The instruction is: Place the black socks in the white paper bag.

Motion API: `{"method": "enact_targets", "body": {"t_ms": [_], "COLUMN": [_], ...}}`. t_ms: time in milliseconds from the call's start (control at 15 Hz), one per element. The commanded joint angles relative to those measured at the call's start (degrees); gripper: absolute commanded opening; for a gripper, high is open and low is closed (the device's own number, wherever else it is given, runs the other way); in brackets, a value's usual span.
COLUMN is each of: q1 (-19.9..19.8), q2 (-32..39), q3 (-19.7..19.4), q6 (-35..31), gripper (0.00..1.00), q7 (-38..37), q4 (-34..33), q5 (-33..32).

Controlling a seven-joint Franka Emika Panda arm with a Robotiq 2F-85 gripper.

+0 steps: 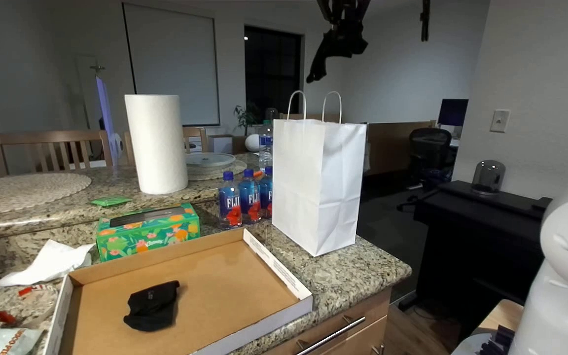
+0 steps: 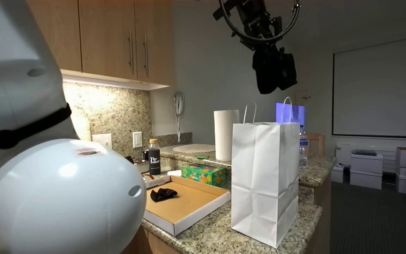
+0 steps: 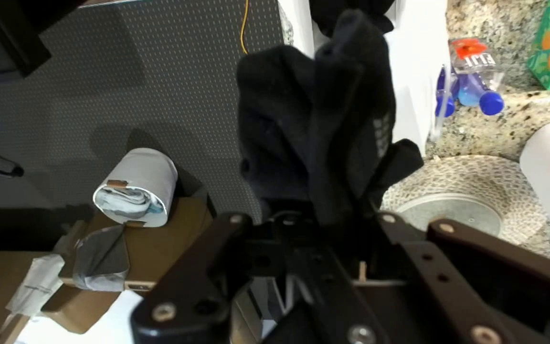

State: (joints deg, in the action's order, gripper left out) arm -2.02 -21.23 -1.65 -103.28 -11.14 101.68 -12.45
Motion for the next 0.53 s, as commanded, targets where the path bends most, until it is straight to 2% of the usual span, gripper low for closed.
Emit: {"method": "enact_targets", "body": {"t_ms": [0, 467], "q1": [-1.2, 0.1], "q2": [0.2, 6.4], "q3": [-0.1, 2.5], "q6": [-3.0, -2.1], "gripper": [0.09, 0.09], "q7": [0.3, 0.0], "q4": [5.1, 6.4], "q5": [0.4, -0.8]}}
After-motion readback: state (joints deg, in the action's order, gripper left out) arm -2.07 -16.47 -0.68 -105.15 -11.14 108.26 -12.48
